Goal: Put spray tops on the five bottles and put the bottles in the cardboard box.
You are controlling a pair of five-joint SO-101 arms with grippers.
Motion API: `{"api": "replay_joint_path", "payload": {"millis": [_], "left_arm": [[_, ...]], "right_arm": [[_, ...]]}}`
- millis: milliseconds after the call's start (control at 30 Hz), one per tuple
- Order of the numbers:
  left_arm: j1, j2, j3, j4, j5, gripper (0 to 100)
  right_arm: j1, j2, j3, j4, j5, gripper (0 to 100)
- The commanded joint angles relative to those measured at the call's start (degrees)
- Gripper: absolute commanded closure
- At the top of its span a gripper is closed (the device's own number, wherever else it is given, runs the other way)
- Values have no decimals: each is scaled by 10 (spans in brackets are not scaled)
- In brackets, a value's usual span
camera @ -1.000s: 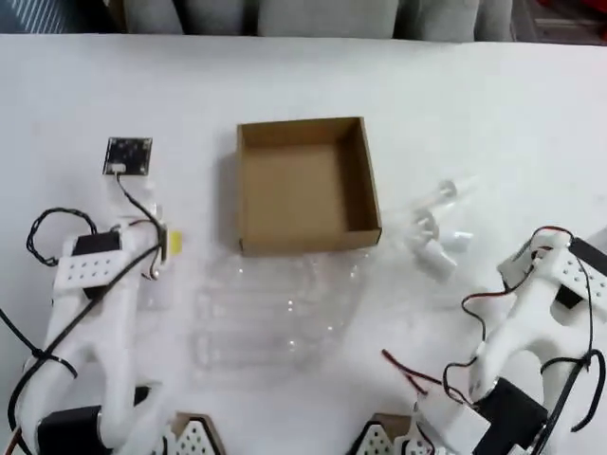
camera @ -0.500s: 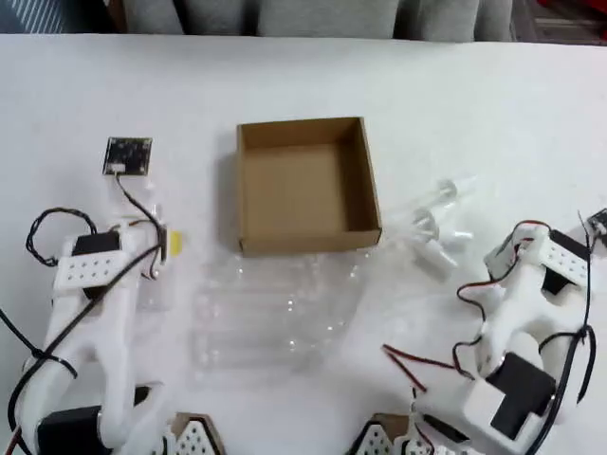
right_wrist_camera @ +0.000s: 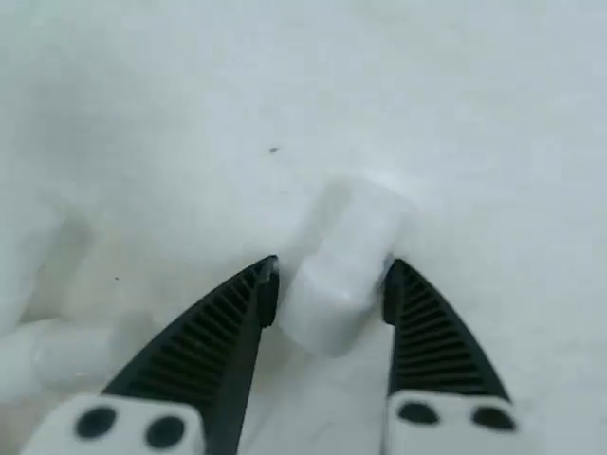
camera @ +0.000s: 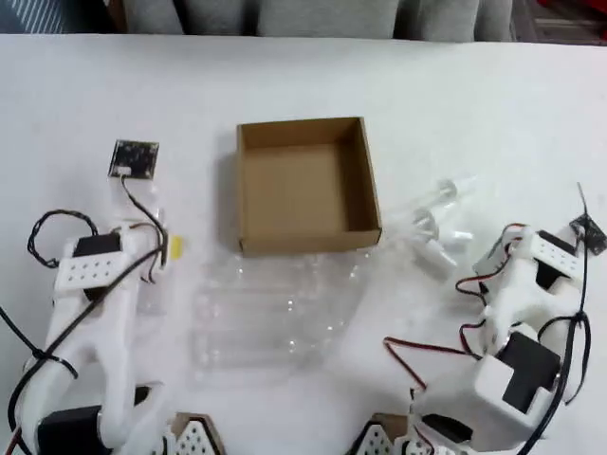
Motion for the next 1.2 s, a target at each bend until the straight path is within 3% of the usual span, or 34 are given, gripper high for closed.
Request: {"api": "replay_joint_path", "payload": {"millis": [0, 233, 500, 600, 767, 900, 1167], "left_arm": [[8, -27, -5, -13, -4, 978], [8, -27, -4, -13, -4, 978], [7, -27, -9, -13, 0, 978], [8, -36, -25, -11, 36, 978], [8, -91, -87, 38, 98, 976], [9, -154, -119, 39, 99, 976], [82, -261, -131, -9, 102, 976]], "right_arm": [[-18, 4, -28, -7, 54, 988], [2, -1, -30, -7, 73, 983], [0, -58, -68, 43, 234, 981], [0, -111, -113, 75, 280, 981], [-1, -204, -197, 110, 294, 982], [-49, -276, -210, 108, 294, 982], [-184, -454, -207, 77, 288, 982]]}}
